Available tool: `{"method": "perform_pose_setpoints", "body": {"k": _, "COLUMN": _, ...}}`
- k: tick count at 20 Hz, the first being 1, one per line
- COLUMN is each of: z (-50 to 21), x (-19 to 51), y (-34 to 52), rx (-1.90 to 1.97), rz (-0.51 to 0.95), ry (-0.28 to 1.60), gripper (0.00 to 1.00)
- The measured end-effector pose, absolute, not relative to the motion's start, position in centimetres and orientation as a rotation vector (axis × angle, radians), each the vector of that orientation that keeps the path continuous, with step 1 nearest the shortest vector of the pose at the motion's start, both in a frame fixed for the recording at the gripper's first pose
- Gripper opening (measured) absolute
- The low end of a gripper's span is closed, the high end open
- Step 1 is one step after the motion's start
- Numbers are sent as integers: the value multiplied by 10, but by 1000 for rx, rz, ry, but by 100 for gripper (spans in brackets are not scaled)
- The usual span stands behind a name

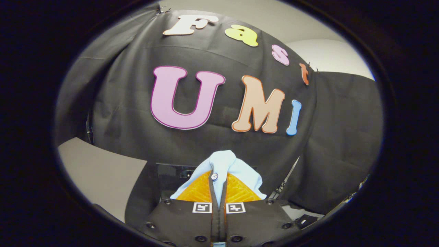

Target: Put the clothes into the washing machine and then close the washing machine lid.

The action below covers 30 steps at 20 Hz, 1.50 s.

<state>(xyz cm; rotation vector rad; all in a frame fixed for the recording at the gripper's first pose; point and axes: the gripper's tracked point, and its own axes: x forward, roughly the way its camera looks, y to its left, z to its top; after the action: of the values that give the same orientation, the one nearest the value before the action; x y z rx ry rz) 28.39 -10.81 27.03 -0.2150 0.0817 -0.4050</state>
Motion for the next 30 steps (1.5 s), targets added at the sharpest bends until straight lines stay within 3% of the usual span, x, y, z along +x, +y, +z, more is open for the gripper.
{"method": "perform_pose_setpoints", "body": {"k": 13, "z": 153, "x": 312, "y": -153, "rx": -90, "rz": -393, "ry": 221, "gripper": 2}}
{"method": "perform_pose_setpoints", "body": {"k": 21, "z": 167, "x": 304, "y": -159, "rx": 23, "rz": -396, "ry": 106, "gripper": 94}}
{"method": "perform_pose_setpoints", "body": {"k": 30, "z": 163, "x": 298, "y": -138, "rx": 70, "rz": -350, "ry": 90, "gripper": 92}}
